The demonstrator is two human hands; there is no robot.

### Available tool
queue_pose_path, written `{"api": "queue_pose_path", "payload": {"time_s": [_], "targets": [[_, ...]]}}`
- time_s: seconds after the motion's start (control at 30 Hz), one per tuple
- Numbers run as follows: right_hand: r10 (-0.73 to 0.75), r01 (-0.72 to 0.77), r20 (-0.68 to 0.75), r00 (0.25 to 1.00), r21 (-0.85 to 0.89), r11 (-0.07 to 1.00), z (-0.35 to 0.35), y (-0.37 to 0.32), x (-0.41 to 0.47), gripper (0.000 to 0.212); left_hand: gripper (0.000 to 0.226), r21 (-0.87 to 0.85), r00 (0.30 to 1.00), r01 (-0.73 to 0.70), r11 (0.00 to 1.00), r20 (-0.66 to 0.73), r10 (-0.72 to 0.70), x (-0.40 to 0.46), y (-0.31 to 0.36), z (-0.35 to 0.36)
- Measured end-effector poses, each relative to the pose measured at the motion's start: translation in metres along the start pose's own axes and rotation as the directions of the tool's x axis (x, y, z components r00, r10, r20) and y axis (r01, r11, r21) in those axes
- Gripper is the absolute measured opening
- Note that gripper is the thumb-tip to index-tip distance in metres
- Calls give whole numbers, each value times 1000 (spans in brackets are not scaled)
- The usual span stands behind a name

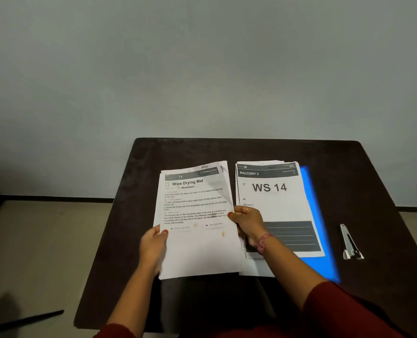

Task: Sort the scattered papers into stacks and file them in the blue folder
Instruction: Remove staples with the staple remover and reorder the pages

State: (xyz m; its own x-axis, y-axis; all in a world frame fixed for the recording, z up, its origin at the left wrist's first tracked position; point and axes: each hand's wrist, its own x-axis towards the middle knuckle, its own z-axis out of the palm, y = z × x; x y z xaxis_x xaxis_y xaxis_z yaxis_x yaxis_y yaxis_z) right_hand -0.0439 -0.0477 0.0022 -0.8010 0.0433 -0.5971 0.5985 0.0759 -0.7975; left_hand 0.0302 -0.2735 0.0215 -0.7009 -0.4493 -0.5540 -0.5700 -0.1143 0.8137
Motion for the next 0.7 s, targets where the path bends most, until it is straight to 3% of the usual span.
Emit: {"api": "queue_pose_path", "payload": {"time_s": [0.23, 0.7], "targets": [[-76, 57, -52, 996, -301, 952, 43, -12, 17, 24, 20, 105, 998, -21, 994, -59, 28, 32, 3, -18], [-175, 83, -66, 982, -682, 727, 55, -12, 25, 15, 30, 304, 995, -40, 952, -78, 67, 66, -8, -21]]}}
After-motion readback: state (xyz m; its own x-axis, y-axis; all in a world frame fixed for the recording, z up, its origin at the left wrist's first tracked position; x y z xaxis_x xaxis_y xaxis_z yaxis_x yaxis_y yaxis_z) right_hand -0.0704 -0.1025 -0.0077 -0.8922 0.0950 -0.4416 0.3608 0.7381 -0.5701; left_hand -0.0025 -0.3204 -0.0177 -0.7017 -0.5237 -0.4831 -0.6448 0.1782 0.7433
